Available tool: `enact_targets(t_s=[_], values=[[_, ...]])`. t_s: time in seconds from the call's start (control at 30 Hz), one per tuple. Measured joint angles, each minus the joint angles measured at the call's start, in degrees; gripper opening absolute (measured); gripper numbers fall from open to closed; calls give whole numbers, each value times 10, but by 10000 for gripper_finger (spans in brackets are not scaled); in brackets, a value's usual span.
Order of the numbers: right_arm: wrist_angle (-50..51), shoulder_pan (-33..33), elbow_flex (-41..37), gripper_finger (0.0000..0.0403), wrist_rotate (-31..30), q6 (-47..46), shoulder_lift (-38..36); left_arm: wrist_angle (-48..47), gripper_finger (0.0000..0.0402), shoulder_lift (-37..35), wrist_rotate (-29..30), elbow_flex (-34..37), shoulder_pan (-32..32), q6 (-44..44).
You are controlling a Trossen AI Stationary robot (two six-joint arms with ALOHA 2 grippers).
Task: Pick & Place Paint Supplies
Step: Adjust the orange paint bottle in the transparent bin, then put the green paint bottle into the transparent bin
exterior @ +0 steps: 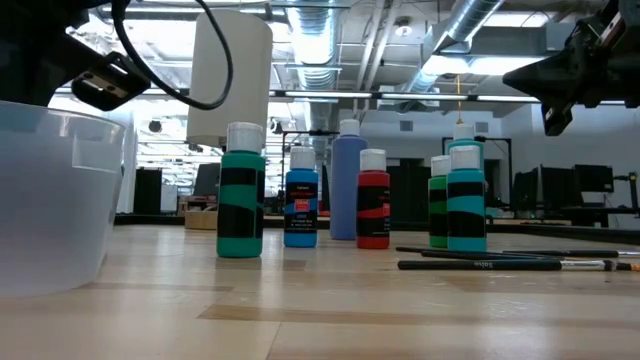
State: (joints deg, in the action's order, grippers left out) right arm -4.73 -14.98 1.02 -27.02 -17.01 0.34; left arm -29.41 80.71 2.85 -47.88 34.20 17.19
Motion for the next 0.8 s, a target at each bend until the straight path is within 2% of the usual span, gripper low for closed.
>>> enact_targets(t_s=[0.37, 0.67, 0.8], values=[[0, 0, 0, 8, 0, 0, 0, -2, 1, -1, 1, -13, 0, 10], [0, 0, 0, 8, 0, 0, 0, -7, 1, -18, 5, -40, -3, -35], [0, 0, 0, 8, 0, 0, 0, -6, 3, -63, 79, -40, -11, -80]])
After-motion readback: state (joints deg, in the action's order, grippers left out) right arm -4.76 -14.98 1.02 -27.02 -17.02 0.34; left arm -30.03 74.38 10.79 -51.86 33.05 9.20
